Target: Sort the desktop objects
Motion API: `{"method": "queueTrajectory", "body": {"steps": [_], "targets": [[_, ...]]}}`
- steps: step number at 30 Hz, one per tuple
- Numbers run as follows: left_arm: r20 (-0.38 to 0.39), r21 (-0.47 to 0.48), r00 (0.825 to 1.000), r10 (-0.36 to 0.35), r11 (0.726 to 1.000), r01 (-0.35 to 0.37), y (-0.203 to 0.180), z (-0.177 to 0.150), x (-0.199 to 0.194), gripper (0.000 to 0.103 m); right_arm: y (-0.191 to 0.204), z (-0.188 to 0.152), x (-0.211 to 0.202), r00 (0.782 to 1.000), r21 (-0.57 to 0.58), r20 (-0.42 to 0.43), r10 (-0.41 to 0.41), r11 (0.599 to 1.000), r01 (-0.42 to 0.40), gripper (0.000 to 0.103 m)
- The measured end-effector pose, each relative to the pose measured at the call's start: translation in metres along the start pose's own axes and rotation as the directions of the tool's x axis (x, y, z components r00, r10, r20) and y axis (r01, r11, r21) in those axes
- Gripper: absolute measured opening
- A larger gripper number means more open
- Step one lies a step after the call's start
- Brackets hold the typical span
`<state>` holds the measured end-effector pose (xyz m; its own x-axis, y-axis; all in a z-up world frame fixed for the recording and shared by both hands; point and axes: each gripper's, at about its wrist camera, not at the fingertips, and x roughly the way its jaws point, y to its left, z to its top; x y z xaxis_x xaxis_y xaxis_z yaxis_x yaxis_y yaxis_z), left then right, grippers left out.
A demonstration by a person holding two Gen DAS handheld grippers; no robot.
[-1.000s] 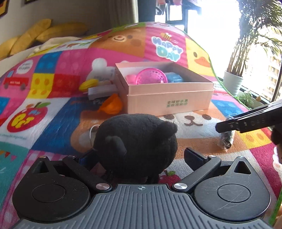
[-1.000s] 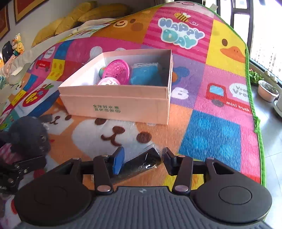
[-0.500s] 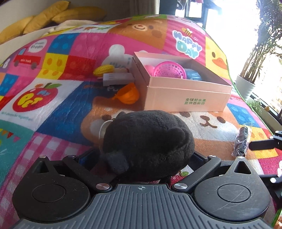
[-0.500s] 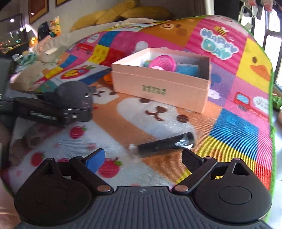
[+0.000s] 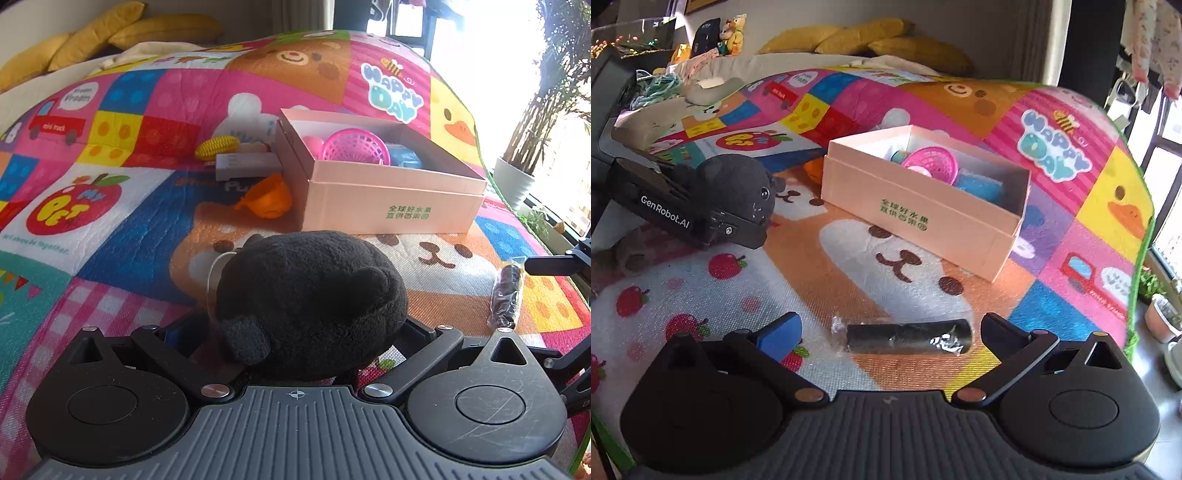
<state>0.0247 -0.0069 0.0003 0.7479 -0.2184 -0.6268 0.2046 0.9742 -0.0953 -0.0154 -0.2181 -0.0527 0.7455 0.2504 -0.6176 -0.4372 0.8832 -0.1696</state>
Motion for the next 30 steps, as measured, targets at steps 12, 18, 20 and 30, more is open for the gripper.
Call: {"method": "queueTrajectory", "body": {"steps": [12,18,20,30], "targets": [[-0.002,0.004,1.0,0.003,1.0,-0.003,-0.001,0.0,0.0,0.103,-0.01,0.01,0.009,1.0,-0.046,-0.011,-0.008,0.999,0.008,0.103],[-0.001,-0.001,1.0,0.004,1.0,-0.004,0.0,0.0,0.0,0.103,-0.01,0.01,0.005,0.977,0.137,-0.09,0.195,0.974,-0.182,0.103],[0.001,-0.015,1.0,0.008,1.0,-0.008,0.002,0.0,0.001,0.103,0.008,0.007,0.0,0.971,0.111,-0.064,0.232,0.968,-0.224,0.103],[0.002,-0.021,1.0,0.003,1.0,-0.003,0.004,0.001,-0.001,0.103,0.027,0.019,-0.025,0.978,-0.052,0.061,0.199,0.979,-0.196,0.103]]}}
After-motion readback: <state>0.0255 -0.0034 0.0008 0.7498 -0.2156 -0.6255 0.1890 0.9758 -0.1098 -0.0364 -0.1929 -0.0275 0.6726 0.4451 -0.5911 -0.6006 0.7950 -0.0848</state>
